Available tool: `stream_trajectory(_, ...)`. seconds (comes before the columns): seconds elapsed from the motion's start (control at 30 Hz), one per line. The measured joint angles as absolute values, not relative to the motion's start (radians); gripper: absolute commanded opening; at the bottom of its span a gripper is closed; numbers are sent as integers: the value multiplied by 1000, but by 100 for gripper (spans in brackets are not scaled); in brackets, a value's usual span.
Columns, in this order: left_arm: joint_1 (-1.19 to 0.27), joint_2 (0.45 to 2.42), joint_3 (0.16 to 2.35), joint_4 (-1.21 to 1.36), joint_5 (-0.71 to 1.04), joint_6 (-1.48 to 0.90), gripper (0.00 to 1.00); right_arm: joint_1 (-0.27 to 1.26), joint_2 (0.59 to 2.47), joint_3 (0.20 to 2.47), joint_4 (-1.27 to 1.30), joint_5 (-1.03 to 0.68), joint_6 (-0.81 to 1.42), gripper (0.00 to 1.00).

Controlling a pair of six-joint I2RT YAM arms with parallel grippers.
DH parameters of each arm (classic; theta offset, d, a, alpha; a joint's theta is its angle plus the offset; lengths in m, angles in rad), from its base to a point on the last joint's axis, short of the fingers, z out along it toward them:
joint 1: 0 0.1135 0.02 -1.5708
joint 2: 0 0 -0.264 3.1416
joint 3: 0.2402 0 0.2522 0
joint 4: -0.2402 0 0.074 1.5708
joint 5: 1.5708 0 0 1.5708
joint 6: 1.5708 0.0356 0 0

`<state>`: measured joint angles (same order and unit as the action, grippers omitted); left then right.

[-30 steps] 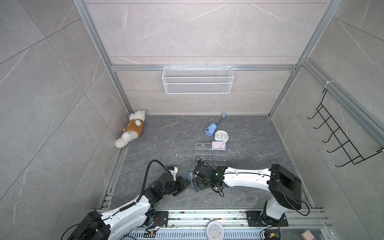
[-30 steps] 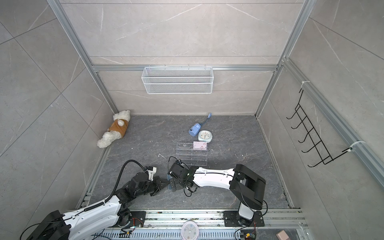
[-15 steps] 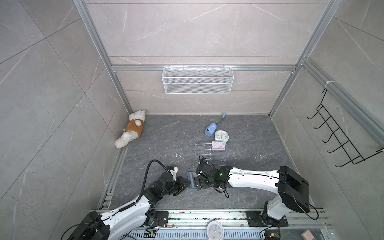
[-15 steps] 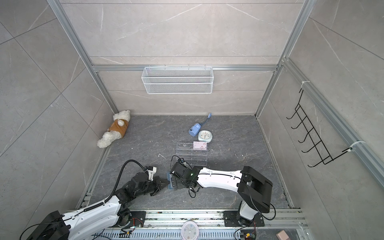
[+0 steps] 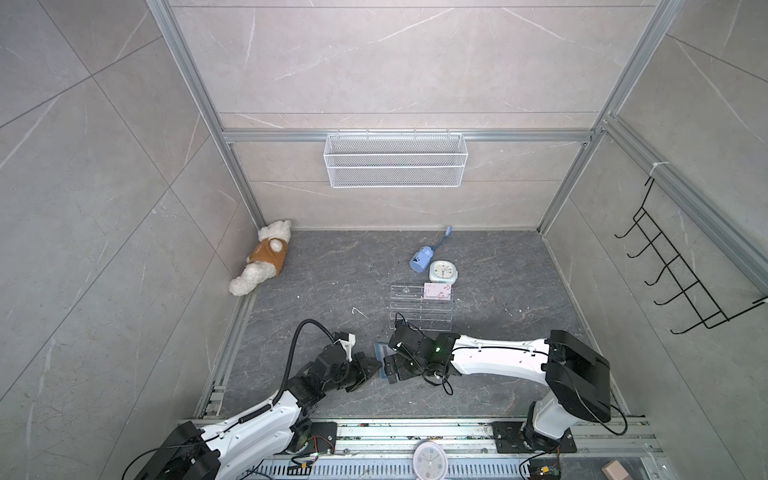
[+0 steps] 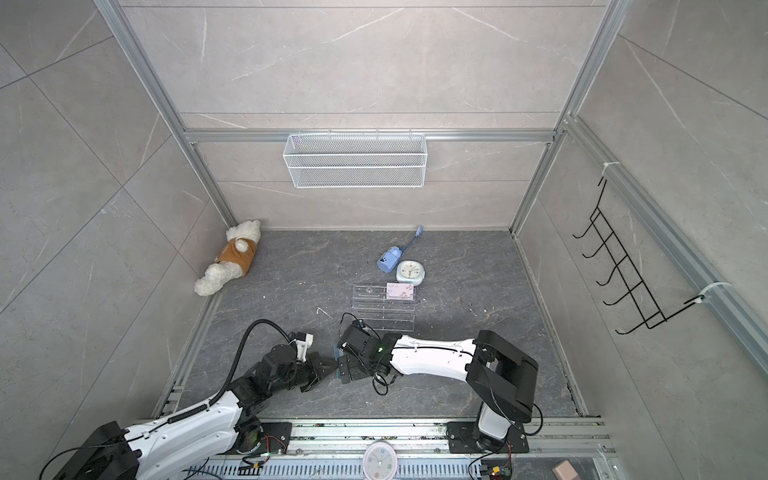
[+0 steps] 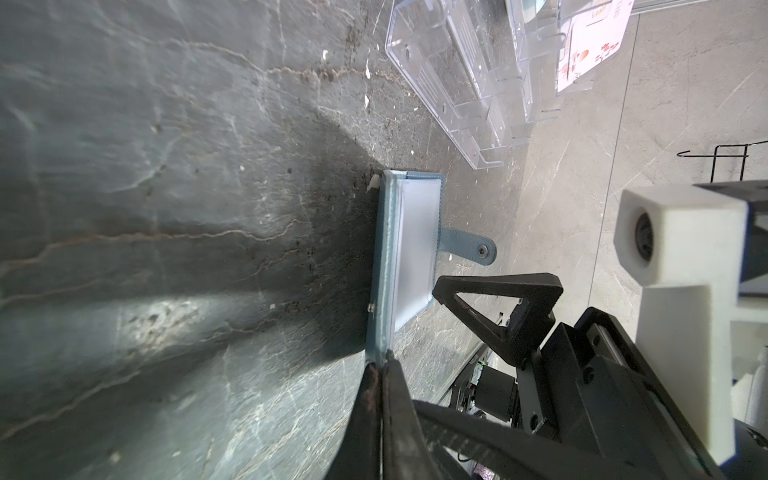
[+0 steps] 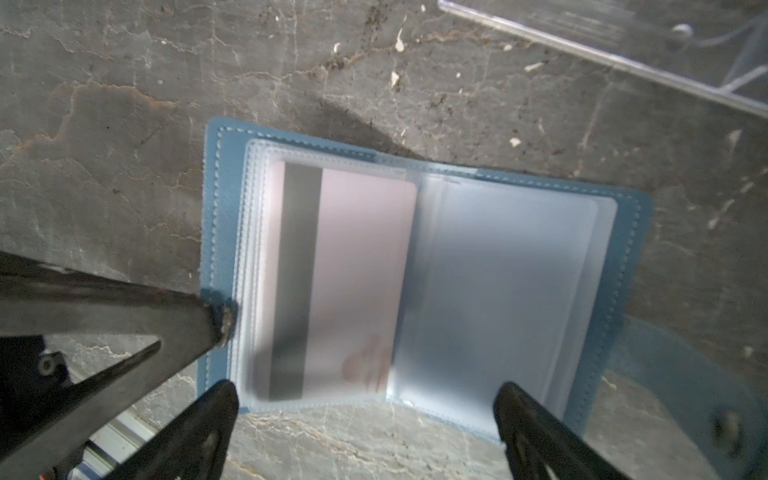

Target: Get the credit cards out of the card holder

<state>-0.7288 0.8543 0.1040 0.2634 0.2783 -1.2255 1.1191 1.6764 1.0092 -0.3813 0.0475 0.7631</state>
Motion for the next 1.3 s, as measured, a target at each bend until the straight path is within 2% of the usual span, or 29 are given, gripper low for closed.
stream_trajectory(1.3,-732,855,104,261,266,-1204,0,1111,1703,1005,-393,98,775,99)
